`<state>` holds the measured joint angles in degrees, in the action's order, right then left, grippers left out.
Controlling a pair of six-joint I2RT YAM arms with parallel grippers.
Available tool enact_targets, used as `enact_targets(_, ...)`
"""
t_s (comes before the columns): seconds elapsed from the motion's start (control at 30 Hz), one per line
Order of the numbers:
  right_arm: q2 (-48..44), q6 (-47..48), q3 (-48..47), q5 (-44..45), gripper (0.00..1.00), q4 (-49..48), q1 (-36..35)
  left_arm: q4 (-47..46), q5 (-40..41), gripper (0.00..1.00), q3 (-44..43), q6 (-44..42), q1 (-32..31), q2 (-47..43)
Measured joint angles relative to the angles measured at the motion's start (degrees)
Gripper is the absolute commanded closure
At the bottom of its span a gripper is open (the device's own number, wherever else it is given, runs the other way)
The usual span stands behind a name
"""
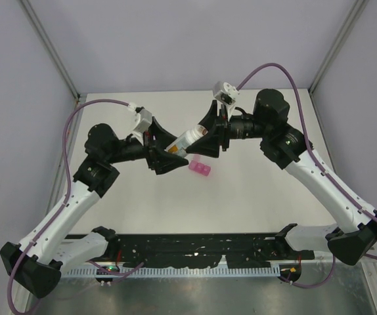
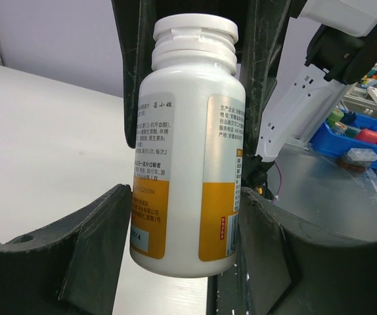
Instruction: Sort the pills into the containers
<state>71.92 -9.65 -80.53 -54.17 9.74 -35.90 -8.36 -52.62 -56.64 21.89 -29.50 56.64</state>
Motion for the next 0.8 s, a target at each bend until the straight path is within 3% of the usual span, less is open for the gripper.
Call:
enact_targets(0.6, 0.0, -2.16, 0.07, -1.05, 0.94, -2.6, 0.94, -1.07, -0.55, 0.36, 0.26, 0.7, 0.74, -0.66)
enact_targets(0.8, 0.0, -2.82, 0.72, -1.31, 0.94, -3.54, 1.11, -1.09, -0.55, 0.32, 0.26, 0.7, 0.74, -0.66)
